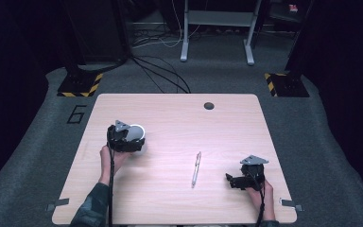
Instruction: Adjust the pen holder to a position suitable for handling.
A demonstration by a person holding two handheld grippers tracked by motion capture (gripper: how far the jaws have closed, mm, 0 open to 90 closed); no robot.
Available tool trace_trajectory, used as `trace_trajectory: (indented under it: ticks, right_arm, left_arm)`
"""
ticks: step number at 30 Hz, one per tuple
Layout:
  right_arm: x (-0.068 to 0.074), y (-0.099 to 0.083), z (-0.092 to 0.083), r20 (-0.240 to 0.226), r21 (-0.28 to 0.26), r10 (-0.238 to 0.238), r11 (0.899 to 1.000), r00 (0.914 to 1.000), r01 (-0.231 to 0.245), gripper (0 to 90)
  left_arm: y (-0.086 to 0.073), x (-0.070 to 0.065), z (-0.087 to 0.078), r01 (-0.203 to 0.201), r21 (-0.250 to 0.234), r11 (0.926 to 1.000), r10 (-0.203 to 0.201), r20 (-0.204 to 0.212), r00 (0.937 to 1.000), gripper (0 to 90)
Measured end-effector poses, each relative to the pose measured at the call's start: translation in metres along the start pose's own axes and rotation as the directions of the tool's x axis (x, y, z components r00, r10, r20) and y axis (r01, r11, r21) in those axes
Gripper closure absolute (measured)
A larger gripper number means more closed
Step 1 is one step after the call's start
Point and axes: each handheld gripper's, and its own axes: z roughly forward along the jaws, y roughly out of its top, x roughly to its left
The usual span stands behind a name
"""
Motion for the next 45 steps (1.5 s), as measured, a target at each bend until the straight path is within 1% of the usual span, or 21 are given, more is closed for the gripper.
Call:
trace_trajectory:
  ticks: [1,2,5,7,8,10,12,15,18,19,20,23,24,25,26,29,30,34,35,42,45]
  right_arm:
    - [0.0,0.0,0.0,0.0,0.0,0.0,1.0,1.0,0.0,1.0]
    - [0.0,0.0,0.0,-0.001,0.0,0.003,1.0,1.0,-0.003,1.0]
    - [0.0,0.0,0.0,-0.001,0.0,0.002,1.0,1.0,-0.002,1.0]
    - [0.0,0.0,0.0,-0.001,0.0,0.003,1.0,1.0,-0.003,1.1]
    - [0.0,0.0,0.0,-0.001,0.0,0.003,1.0,1.0,-0.003,1.0]
    - [0.0,0.0,0.0,-0.002,0.0,0.002,1.0,1.0,-0.002,1.0]
    - [0.0,0.0,0.0,-0.002,0.001,0.001,1.0,1.0,-0.001,1.1]
    - [0.0,0.0,0.0,0.001,0.001,-0.001,1.0,1.0,0.001,1.1]
    - [0.0,0.0,0.0,-0.001,0.001,0.002,1.0,1.0,-0.002,1.1]
    - [0.0,0.0,0.0,-0.001,0.001,0.001,1.0,1.0,-0.001,1.1]
    - [0.0,0.0,0.0,-0.001,0.001,0.002,1.0,1.0,-0.002,1.1]
    - [0.0,0.0,0.0,0.0,0.001,0.003,1.0,1.0,-0.003,1.1]
    - [0.0,0.0,0.0,-0.001,0.0,0.002,1.0,1.0,-0.002,1.1]
    - [0.0,0.0,0.0,0.0,-0.001,0.003,1.0,1.0,-0.003,1.1]
    - [0.0,0.0,0.0,-0.001,0.001,0.002,1.0,1.0,-0.002,1.1]
    - [0.0,0.0,0.0,-0.001,0.001,0.002,1.0,1.0,-0.002,1.1]
    - [0.0,0.0,0.0,-0.001,0.0,0.003,1.0,1.0,-0.003,1.1]
    - [0.0,0.0,0.0,0.0,0.0,0.003,1.0,1.0,-0.003,1.1]
    - [0.0,0.0,0.0,-0.001,0.0,0.002,1.0,1.0,-0.002,1.1]
    - [0.0,0.0,0.0,-0.001,0.0,0.002,1.0,1.0,-0.002,1.1]
    - [0.0,0.0,0.0,-0.001,0.001,0.002,1.0,1.0,-0.002,1.1]
  left_arm:
    - [0.0,0.0,0.0,0.0,0.0,1.0,0.0,0.0,1.0,6.3]
    - [0.001,-0.003,0.001,-0.008,0.004,1.0,0.008,0.005,1.0,6.4]
    - [0.002,-0.008,0.002,-0.013,0.007,0.9999,0.013,0.015,0.9998,6.4]
    - [0.003,-0.01,0.003,-0.014,0.004,0.9999,0.014,0.015,0.9998,6.3]
    - [0.004,-0.013,0.005,-0.019,-0.004,0.9998,0.019,0.017,0.9997,6.3]
    - [0.004,-0.014,0.005,-0.026,0.003,0.9996,0.026,0.021,0.9994,6.4]
    - [0.005,-0.019,0.007,-0.019,-0.004,0.9998,0.019,0.018,0.9997,6.3]
    - [0.007,-0.026,0.01,-0.033,-0.006,0.9994,0.033,0.039,0.9987,6.3]
    - [0.009,-0.031,0.012,-0.044,-0.01,0.999,0.045,0.041,0.9982,6.3]
    - [0.009,-0.033,0.013,-0.04,-0.011,0.9992,0.04,0.046,0.9981,6.3]
    - [0.01,-0.035,0.014,-0.048,-0.005,0.9988,0.048,0.053,0.9974,6.3]
    - [0.011,-0.04,0.017,-0.047,-0.017,0.9987,0.048,0.056,0.9973,6.3]
    - [0.012,-0.04,0.016,-0.056,-0.006,0.9984,0.057,0.064,0.9963,6.3]
    - [0.012,-0.043,0.018,-0.049,-0.02,0.9986,0.05,0.059,0.997,6.3]
    - [0.013,-0.046,0.019,-0.051,-0.02,0.9985,0.052,0.062,0.9967,6.3]
    - [0.014,-0.048,0.02,-0.063,-0.022,0.9978,0.064,0.067,0.9957,6.3]
    - [0.014,-0.05,0.021,-0.056,-0.022,0.9982,0.057,0.071,0.9958,6.3]
    - [0.016,-0.056,0.023,-0.069,-0.02,0.9974,0.07,0.078,0.9945,6.3]
    - [0.016,-0.059,0.024,-0.07,-0.027,0.9972,0.072,0.079,0.9942,6.3]
    - [0.019,-0.067,0.028,-0.076,-0.031,0.9966,0.079,0.091,0.9927,6.3]
    - [0.02,-0.071,0.03,-0.085,-0.035,0.9958,0.088,0.097,0.9914,6.3]
